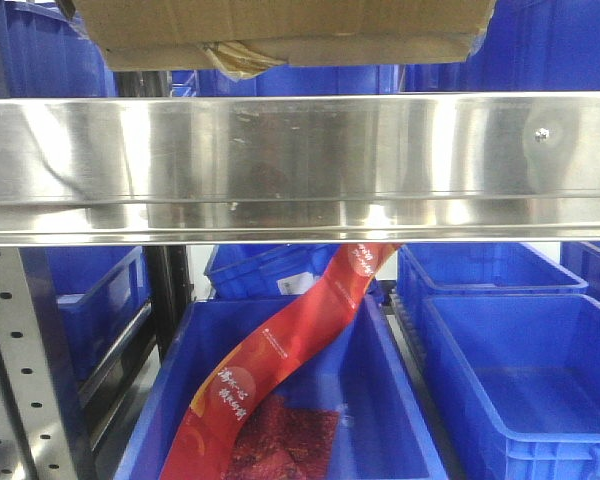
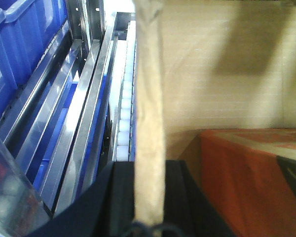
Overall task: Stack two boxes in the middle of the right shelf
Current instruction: 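Push the box stack onto the middle shelf rollers with both grippers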
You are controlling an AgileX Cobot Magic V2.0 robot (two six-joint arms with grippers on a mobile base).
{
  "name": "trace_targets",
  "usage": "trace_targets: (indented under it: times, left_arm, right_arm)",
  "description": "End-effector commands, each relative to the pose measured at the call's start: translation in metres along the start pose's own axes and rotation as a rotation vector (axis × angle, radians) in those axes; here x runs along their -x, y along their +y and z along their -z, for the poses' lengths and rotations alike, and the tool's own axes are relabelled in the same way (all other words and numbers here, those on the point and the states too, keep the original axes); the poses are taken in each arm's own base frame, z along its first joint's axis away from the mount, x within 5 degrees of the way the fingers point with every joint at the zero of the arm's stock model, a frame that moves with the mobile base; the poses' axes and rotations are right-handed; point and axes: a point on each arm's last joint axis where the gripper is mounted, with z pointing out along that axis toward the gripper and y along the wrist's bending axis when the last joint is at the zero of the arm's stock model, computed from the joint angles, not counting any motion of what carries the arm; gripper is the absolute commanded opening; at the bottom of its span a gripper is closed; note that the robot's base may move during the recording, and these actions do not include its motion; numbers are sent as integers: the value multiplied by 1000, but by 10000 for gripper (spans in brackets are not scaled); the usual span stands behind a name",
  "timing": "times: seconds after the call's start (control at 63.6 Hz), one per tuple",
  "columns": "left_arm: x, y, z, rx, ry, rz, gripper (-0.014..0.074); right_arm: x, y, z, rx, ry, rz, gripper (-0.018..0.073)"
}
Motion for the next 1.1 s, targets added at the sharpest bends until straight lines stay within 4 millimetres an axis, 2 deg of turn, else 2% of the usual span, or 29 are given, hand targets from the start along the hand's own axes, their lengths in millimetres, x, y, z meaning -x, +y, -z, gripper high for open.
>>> trace_targets:
  times: [0.0, 0.236, 0.44, 0.817, 0.911, 0.958, 1.021, 1.084]
  left_arm:
    - [7, 6, 8, 18, -44, -5, -111]
    - [8, 6, 8, 16, -47, -5, -111]
    - [-4, 7, 4, 45, 60, 8, -111]
    - [-14, -1, -19, 42, 88, -12, -109]
    - [-15, -2, -22, 41, 93, -13, -18]
    - [-15, -3, -23, 37, 95, -11, 76]
    - [-15, -3, -23, 33, 90, -10, 220]
    - [-15, -3, -23, 32, 89, -10, 329]
  right_arm:
    - [18, -1, 14, 26, -110, 0, -162]
    - [16, -2, 14, 13, -85, -2, -162]
    - [1, -7, 12, -43, 71, -44, -162]
    - [-24, -2, -16, -39, 219, -108, -162]
    - [-25, -2, -17, -40, 221, -108, -139]
    - [-25, -2, -17, -42, 226, -107, -81]
    - [-25, -2, -17, -42, 226, -107, 30]
    - [-25, -2, -17, -41, 223, -107, 203]
